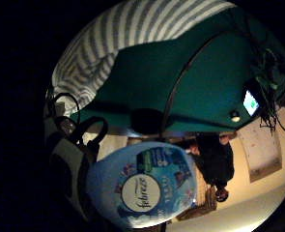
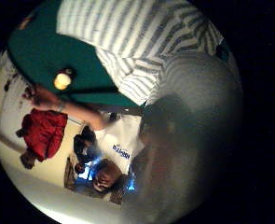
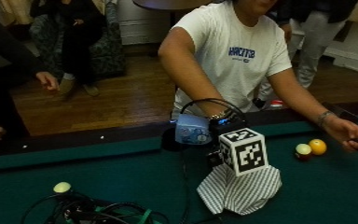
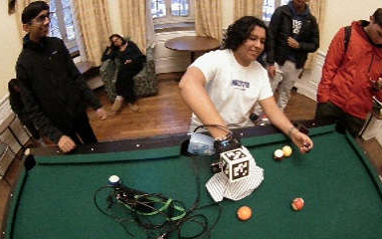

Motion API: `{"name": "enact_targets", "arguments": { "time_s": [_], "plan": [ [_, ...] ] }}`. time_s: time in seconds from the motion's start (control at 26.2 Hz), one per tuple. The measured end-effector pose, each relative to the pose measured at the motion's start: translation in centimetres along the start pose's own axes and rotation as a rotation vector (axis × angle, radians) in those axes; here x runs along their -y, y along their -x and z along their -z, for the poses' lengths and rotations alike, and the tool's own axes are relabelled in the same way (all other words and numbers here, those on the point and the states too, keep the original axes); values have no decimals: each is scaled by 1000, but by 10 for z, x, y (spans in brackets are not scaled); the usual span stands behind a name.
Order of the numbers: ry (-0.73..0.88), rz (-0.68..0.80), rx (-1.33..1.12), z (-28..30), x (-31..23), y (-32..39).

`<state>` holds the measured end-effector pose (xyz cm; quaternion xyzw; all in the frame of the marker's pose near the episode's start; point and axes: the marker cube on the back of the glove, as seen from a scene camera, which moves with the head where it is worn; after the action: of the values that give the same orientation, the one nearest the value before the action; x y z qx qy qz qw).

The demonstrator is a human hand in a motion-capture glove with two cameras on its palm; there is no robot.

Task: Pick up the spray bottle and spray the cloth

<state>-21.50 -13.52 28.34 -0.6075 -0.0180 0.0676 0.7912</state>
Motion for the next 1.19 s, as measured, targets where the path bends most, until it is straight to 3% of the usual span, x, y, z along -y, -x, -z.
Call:
{"name": "enact_targets", "arguments": {
  "time_s": [0.27,0.61,0.88,1.19],
  "plan": [
    [-232,247,135,58,-68,15],
    [-573,678,354,105,-133,46],
    [-723,954,504,112,-128,87],
    [-824,1120,641,96,-82,141]
  ]
}}
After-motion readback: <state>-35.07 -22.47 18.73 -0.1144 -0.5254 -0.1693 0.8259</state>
